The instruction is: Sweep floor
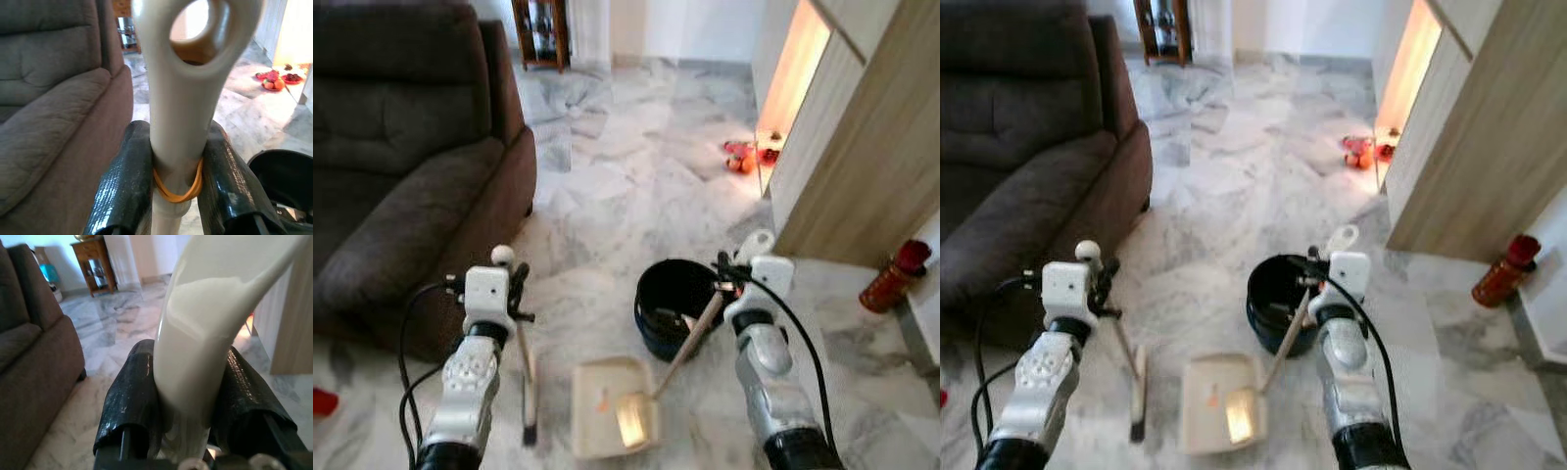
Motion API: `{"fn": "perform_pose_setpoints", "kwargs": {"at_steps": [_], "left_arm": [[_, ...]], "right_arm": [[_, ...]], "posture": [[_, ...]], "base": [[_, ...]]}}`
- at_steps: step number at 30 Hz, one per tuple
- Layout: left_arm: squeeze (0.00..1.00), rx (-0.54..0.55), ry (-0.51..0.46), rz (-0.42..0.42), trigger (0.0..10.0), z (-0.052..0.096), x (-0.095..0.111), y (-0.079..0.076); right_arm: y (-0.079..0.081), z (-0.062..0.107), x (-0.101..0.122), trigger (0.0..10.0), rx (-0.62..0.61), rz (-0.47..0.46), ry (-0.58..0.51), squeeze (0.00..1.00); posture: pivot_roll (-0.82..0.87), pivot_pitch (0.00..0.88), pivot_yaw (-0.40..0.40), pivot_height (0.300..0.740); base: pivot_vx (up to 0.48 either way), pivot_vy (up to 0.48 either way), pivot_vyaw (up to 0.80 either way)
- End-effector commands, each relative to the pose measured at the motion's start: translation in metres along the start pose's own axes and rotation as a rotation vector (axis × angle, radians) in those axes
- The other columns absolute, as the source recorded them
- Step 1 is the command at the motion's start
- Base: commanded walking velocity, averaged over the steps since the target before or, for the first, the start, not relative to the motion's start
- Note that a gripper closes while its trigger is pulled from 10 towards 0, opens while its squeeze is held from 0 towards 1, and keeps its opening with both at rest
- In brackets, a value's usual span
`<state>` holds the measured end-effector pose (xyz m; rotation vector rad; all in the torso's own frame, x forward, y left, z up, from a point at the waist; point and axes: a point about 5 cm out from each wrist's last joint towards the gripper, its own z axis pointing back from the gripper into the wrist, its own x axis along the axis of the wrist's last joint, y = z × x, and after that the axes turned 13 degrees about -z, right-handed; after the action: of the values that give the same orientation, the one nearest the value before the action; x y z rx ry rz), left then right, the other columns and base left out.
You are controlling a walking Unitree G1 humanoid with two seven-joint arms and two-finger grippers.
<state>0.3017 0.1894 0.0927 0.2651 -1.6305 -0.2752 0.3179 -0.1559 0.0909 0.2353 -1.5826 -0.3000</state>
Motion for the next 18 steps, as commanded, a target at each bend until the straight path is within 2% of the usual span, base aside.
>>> {"fn": "perform_pose_setpoints", "kwargs": {"at_steps": [1, 8, 12, 14, 18], "left_arm": [[0.0, 0.001, -0.045, -0.001, 10.0, -0.004, 0.01, 0.0], [0.0, -0.015, -0.047, -0.013, 10.0, -0.003, 0.01, -0.001], [0.0, -0.018, -0.046, -0.012, 10.0, -0.003, 0.01, -0.001], [0.0, -0.024, -0.047, -0.01, 10.0, -0.004, 0.01, -0.002], [0.0, -0.03, -0.048, -0.01, 10.0, -0.004, 0.01, -0.002]], "right_arm": [[0.002, -0.003, 0.021, 10.0, 0.011, 0.009, -0.084, 0.0], [0.009, 0.005, 0.046, 10.0, 0.096, 0.015, -0.128, 0.0], [0.01, 0.007, 0.053, 10.0, 0.115, 0.022, -0.132, 0.0], [0.011, 0.011, 0.063, 10.0, 0.148, 0.036, -0.123, 0.0], [0.016, 0.015, 0.07, 10.0, 0.203, 0.077, -0.08, 0.0]], "posture": [[0.12, 0.0, 0.02, 0.74], [0.12, 0.0, 0.02, 0.74], [0.12, 0.0, 0.022, 0.74], [0.11, 0.0, 0.025, 0.74], [0.11, 0.0, 0.029, 0.74]], "base": [[0.0, 0.0, 0.0], [0.0, 0.0, 0.0], [0.0, 0.0, 0.0], [0.0, 0.0, 0.0], [0.0, 0.0, 0.0]]}}
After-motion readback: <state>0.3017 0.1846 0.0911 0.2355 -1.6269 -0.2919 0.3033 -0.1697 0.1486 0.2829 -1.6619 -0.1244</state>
